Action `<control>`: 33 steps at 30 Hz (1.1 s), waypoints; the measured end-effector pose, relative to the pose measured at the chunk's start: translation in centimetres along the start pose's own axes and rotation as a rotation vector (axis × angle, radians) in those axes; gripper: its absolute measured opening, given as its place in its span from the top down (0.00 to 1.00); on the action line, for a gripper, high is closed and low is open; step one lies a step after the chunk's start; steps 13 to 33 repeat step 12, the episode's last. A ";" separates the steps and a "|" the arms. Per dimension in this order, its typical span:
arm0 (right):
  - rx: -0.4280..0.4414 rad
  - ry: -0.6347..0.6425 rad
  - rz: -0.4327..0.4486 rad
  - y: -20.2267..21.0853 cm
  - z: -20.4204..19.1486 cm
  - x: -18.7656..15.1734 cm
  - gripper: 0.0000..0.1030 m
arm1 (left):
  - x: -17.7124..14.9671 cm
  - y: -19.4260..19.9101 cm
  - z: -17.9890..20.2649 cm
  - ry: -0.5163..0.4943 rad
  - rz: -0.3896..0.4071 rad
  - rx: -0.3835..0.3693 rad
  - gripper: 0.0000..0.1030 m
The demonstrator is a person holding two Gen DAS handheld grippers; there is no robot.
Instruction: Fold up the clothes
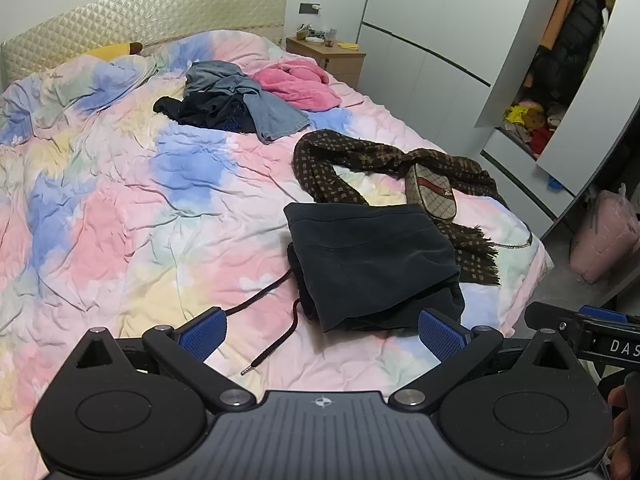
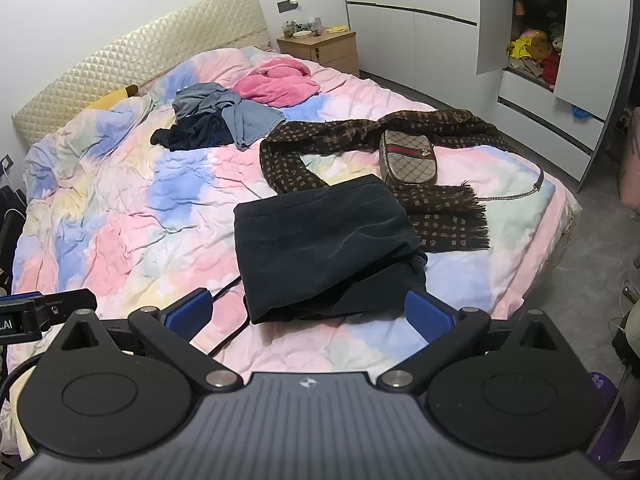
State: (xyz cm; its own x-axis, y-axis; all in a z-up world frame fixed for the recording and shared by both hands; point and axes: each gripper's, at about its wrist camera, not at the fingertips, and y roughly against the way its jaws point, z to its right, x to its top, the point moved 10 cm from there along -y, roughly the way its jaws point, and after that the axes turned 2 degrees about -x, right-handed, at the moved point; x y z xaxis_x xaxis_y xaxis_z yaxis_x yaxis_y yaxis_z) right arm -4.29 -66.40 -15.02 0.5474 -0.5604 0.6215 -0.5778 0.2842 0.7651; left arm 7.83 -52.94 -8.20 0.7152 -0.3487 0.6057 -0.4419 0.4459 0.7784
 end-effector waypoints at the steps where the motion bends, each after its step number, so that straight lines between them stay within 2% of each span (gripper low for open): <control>1: -0.001 0.000 -0.001 0.0 0.0 0.0 0.00 | 0.0 0.0 0.0 0.000 -0.001 0.002 0.00; 33: -0.019 0.016 -0.011 -0.7 -0.3 0.1 0.00 | 0.1 -0.4 -0.6 0.003 -0.012 0.006 0.00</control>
